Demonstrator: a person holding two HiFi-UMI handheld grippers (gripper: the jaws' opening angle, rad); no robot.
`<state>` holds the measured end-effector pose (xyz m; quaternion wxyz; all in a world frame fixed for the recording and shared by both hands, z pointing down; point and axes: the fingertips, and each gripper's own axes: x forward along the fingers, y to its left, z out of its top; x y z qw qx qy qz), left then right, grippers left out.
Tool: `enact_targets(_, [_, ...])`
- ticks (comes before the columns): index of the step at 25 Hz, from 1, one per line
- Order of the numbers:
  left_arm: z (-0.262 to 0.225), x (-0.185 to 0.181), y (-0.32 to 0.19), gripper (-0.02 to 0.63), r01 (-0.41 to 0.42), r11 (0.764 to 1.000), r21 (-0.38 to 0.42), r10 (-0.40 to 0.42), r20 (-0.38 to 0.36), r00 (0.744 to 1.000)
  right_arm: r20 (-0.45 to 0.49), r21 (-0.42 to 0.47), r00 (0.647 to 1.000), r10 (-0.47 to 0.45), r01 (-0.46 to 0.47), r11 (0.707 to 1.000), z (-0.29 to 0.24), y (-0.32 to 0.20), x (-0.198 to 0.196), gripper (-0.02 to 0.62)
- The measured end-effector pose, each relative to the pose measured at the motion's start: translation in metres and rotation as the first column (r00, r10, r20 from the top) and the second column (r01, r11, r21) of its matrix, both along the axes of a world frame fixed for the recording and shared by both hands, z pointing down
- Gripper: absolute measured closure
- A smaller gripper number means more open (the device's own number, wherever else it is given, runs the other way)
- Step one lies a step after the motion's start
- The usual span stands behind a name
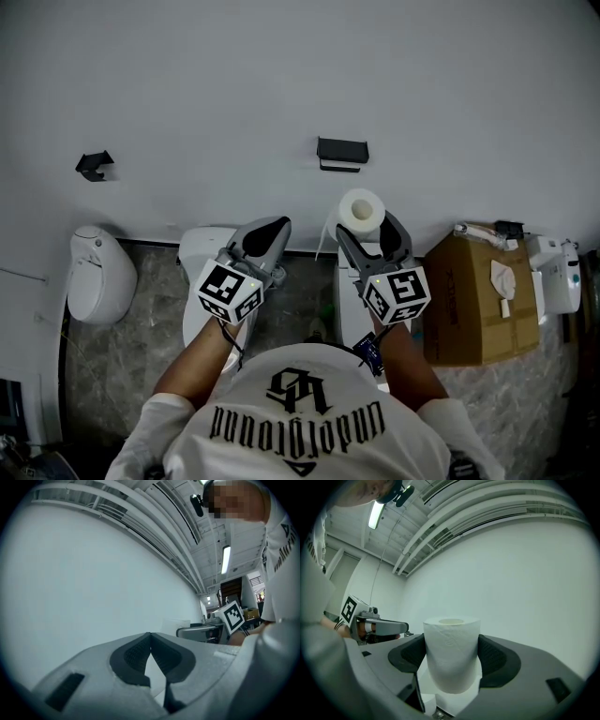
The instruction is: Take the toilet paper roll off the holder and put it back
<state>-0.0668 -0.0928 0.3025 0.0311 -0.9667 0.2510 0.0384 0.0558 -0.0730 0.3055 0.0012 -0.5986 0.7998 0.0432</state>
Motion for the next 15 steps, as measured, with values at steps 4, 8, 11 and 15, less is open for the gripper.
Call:
enact_targets(4, [0.002,0.009,-0.013,0.592,-0.007,1.0,-0.008,0.007,0.009,1.0,-0.01,0.001,1.0,-0.007,0.007,1.0,-0.002,-0.015,0.004,0.278])
enact_targets(8, [0.003,0.02,-0.03,0.592,-0.008,1.0,-0.016,0.009,0.019,1.0,-0.008,-0.006,1.0,-0.015,0.015,1.0,0.0,-0.035,0.012,0.278])
enact_targets(11, [0.005,0.028,-0.046,0.592,-0.009,1.0,-0.026,0.01,0.026,1.0,-0.007,-0.015,1.0,-0.014,0.014,1.0,0.001,-0.053,0.022,0.278])
enact_targets(15, [0.001,0.038,-0.075,0.592,-0.001,1.0,-0.031,0.001,0.023,1.0,-0.011,-0.026,1.0,-0.021,0.021,0.999,-0.002,-0.085,0.033,0.278])
